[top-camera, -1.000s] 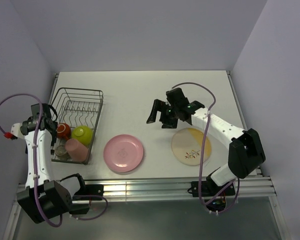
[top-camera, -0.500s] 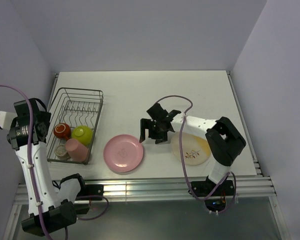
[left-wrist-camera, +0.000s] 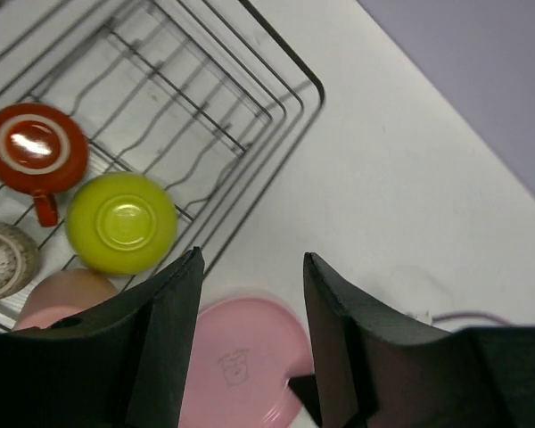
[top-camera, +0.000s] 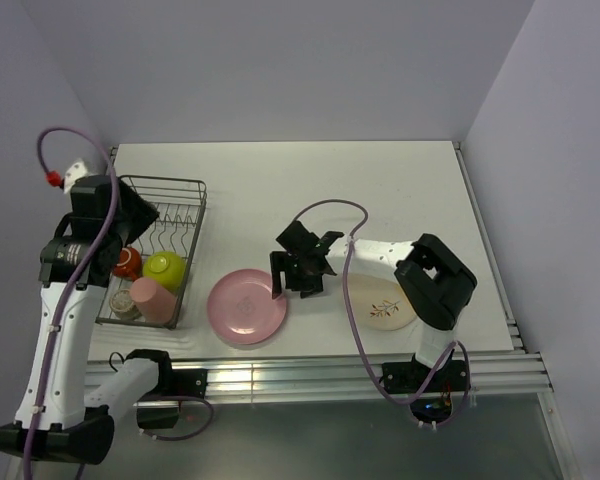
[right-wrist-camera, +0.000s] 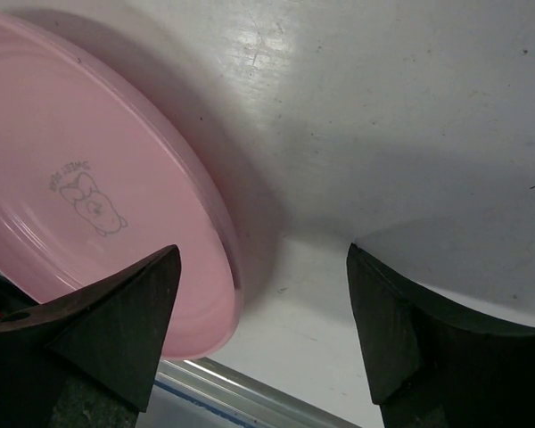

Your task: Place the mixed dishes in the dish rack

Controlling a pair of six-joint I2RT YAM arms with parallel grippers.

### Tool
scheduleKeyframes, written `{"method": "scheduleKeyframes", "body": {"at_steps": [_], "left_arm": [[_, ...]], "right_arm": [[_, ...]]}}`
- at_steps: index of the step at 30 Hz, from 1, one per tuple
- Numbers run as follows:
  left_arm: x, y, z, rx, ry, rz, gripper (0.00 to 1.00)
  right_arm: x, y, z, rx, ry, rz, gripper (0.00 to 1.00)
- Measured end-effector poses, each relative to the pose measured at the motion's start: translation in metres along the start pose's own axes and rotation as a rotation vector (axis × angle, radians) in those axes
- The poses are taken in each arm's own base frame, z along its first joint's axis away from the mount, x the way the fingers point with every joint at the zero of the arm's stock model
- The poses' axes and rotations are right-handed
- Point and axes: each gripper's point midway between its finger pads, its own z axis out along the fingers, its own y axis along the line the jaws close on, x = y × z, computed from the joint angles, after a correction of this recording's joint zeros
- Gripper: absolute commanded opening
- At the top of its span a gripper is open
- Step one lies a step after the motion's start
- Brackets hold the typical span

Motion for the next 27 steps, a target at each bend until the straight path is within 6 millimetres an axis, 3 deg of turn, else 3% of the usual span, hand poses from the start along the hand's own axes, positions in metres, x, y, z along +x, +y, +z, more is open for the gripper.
{"method": "scheduleKeyframes", "body": {"at_steps": [1, 4, 5, 7, 8, 11, 14, 18, 23, 27], "left_arm": [[0.007, -0.007, 0.0, 0.023, 0.02, 0.037, 0.53], [0.029, -0.03, -0.004, 0.107, 0.07, 0.155, 0.54], [0.036, -0.037, -0.007, 0.144, 0.083, 0.197, 0.55], [0.048, -0.047, -0.013, 0.209, 0.096, 0.261, 0.55], [0.055, -0.05, -0.016, 0.242, 0.103, 0.294, 0.55], [0.071, -0.057, -0.032, 0.362, 0.111, 0.379, 0.5], [0.073, -0.061, -0.047, 0.46, 0.093, 0.426, 0.44], [0.081, -0.076, -0.061, 0.575, 0.096, 0.508, 0.5], [0.121, -0.097, -0.083, 0.756, 0.164, 0.69, 0.58], [0.153, -0.109, -0.107, 0.903, 0.199, 0.834, 0.61]], "right_arm": [[0.0, 0.0, 0.001, 0.0, -0.001, 0.002, 0.79], [-0.001, 0.001, 0.004, 0.001, -0.008, 0.003, 0.58], [-0.002, 0.001, 0.006, 0.001, -0.009, 0.006, 0.44], [-0.003, 0.001, 0.009, 0.002, -0.014, 0.006, 0.3], [-0.004, 0.001, 0.011, 0.0, -0.015, 0.007, 0.17], [-0.004, 0.006, 0.013, -0.014, -0.005, 0.014, 0.01], [-0.013, 0.012, 0.01, -0.015, -0.033, -0.002, 0.0], [-0.017, 0.005, 0.005, 0.028, -0.03, -0.017, 0.0], [-0.028, -0.006, -0.014, 0.057, -0.015, -0.032, 0.0], [-0.037, -0.02, -0.041, 0.062, 0.003, -0.028, 0.0]]}}
